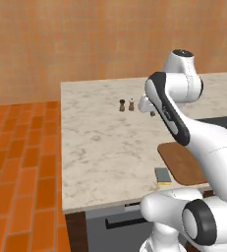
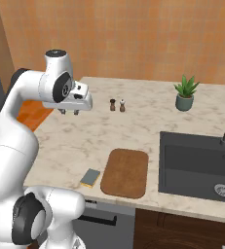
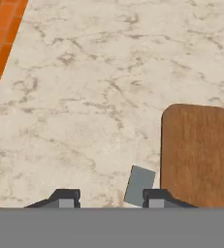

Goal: Pick up the sponge from the counter and clean the cutting board by briefly scrubbing or pressing down on the cutting board. Once finished, release the sponge.

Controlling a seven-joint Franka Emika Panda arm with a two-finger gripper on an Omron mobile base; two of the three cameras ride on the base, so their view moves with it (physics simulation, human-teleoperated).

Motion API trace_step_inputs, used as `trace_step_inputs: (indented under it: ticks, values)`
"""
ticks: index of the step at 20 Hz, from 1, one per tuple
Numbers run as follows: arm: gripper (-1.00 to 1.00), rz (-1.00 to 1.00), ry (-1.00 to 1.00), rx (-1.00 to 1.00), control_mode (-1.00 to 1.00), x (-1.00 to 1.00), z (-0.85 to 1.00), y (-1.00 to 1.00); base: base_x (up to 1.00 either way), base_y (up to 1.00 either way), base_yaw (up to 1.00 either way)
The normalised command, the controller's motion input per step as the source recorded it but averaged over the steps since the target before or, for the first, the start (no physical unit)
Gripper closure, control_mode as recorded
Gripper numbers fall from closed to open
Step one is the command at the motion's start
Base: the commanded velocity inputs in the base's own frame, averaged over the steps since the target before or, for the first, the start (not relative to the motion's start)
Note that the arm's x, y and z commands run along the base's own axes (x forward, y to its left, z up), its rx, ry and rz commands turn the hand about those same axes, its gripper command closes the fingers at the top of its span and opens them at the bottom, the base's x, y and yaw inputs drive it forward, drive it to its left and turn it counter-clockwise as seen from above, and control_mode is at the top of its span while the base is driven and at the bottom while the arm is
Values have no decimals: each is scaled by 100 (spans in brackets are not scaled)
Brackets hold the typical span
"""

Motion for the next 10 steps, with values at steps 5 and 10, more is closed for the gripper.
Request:
trace_step_inputs:
  ticks: [5, 10]
  values:
    - [-100, -4, -5, -6, -100, -25, -28, 0, 0, 0, 0]
    - [-100, -9, 0, 9, -100, -73, -61, -55, 0, 0, 0]
